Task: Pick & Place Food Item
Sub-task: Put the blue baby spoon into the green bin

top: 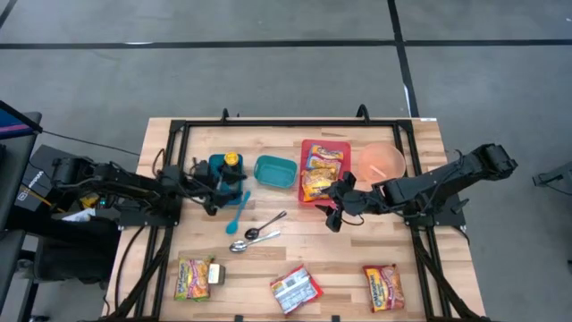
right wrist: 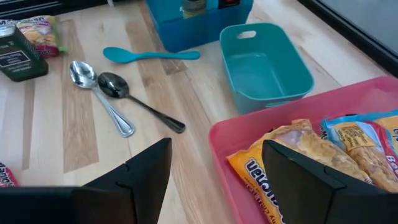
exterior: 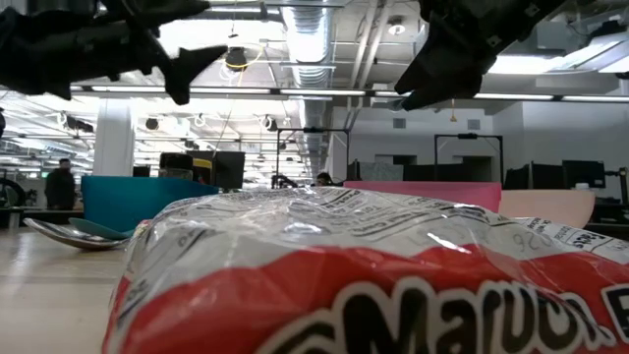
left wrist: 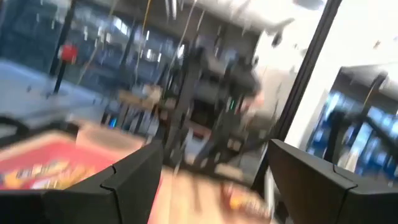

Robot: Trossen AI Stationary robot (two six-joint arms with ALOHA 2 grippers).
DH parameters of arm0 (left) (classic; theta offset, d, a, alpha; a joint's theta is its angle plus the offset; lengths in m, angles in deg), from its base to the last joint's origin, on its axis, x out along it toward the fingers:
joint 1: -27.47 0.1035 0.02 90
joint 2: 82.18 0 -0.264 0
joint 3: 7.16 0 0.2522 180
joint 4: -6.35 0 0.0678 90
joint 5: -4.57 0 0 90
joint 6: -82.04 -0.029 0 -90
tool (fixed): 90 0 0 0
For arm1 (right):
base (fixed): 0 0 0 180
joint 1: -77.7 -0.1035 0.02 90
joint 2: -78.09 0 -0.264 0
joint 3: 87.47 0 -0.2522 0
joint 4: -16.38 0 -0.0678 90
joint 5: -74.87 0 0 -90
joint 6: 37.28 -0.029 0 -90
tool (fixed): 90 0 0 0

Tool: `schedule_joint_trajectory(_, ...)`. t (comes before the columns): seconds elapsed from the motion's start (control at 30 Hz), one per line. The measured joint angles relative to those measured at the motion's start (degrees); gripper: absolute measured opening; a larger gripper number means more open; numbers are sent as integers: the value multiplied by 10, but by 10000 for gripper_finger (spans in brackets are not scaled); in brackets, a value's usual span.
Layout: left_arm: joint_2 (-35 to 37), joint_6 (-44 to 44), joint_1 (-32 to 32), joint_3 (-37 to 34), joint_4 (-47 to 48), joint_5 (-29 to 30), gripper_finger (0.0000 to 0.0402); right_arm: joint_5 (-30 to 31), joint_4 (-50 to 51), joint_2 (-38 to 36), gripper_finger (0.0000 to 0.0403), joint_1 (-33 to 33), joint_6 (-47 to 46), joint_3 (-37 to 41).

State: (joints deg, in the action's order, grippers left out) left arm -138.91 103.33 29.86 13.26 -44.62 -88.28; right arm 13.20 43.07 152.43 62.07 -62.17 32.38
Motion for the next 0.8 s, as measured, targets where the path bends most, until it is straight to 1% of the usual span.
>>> schedule_joint_trajectory(0.23, 0, -10, -32, 119, 313, 34, 285, 0, 23, 0, 245, -2, 0, 0)
schedule_joint_trajectory(0.3, 0, -9, -47, 152, 386, 44, 285, 0, 29, 0, 245, -2, -2, 0)
schedule_joint_trajectory(0.4, 0, 7, -73, 182, 447, 61, 285, 1, 33, 0, 245, -2, -2, 0)
schedule_joint_trajectory(0.53, 0, 55, -100, 205, 507, 61, 285, 1, 33, 0, 245, -2, -2, 0)
schedule_joint_trajectory(0.7, 0, 114, -122, 231, 622, 66, 284, 1, 33, 0, 245, -2, -2, 0)
schedule_joint_trajectory(0.8, 0, 146, -137, 240, 656, 78, 284, 1, 33, 0, 245, -2, -2, 0)
